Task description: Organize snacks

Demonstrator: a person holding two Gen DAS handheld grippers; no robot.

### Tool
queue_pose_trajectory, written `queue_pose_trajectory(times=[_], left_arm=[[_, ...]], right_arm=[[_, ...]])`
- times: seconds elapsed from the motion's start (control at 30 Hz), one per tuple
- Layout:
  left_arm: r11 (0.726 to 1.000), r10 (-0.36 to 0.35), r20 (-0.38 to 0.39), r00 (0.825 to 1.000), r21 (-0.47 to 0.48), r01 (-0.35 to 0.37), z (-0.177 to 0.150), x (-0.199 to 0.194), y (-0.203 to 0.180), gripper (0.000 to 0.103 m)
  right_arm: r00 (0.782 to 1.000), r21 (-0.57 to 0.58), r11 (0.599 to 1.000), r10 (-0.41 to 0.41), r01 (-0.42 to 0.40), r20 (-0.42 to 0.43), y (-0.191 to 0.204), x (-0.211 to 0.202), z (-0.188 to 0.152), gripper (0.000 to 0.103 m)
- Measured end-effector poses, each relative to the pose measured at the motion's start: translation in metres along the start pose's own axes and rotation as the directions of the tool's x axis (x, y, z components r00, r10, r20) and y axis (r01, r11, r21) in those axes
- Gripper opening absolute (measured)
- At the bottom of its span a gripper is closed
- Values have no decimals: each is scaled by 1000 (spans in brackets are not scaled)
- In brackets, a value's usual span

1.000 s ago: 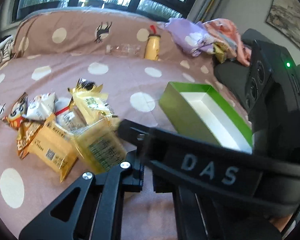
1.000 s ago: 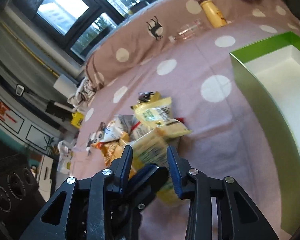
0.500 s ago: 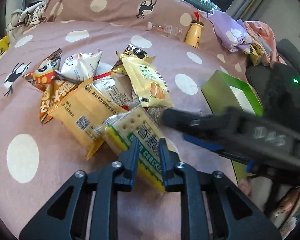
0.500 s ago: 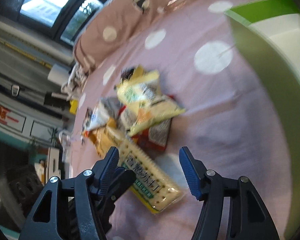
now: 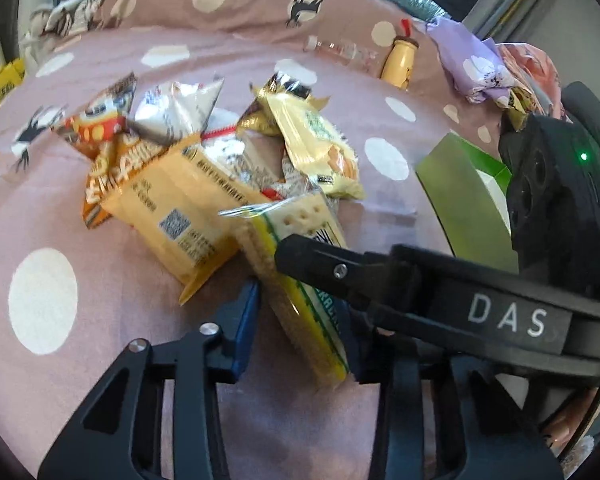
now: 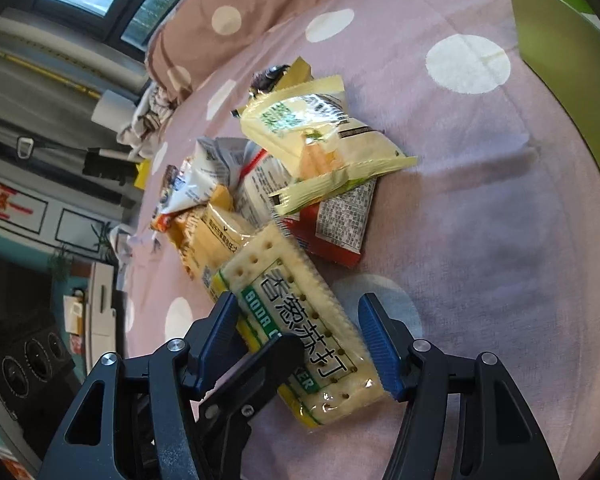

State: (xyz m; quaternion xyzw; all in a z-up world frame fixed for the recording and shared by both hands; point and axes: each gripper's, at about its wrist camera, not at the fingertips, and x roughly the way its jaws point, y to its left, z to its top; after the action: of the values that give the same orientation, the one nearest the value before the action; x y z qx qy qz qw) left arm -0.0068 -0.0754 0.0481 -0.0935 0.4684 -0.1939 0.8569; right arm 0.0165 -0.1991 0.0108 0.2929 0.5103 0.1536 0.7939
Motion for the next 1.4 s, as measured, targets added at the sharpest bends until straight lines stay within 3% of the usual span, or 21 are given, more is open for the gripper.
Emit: queue_pose_trajectory(times=[0.3, 0.57, 0.77, 1.1, 1.17, 1.4], left_arm=[[987, -14, 172, 985, 161, -14, 7, -35, -45, 30], [948, -146, 245, 959, 310, 66, 15, -45, -107, 30], [909, -243, 206, 948, 391, 148, 15, -29, -151, 30], [858, -329, 94, 940, 445, 256, 14, 1, -203, 30], [857, -336, 62, 940, 434, 278, 12, 11, -207, 30], [867, -339, -29, 940, 379, 324, 7, 32, -210, 30]], right_arm=[[985, -47, 999, 26, -18, 169, 19, -51, -3, 62], [922, -9, 1000, 10, -7, 387, 1, -128, -6, 62], [879, 90, 996, -64, 24, 473, -33, -169, -9, 62], [817, 247, 969, -162, 25, 553, -86, -205, -16, 62], [816, 275, 961, -186, 35, 548, -94, -207, -16, 62], [842, 358, 932, -242, 63, 482, -120, -203, -15, 62]])
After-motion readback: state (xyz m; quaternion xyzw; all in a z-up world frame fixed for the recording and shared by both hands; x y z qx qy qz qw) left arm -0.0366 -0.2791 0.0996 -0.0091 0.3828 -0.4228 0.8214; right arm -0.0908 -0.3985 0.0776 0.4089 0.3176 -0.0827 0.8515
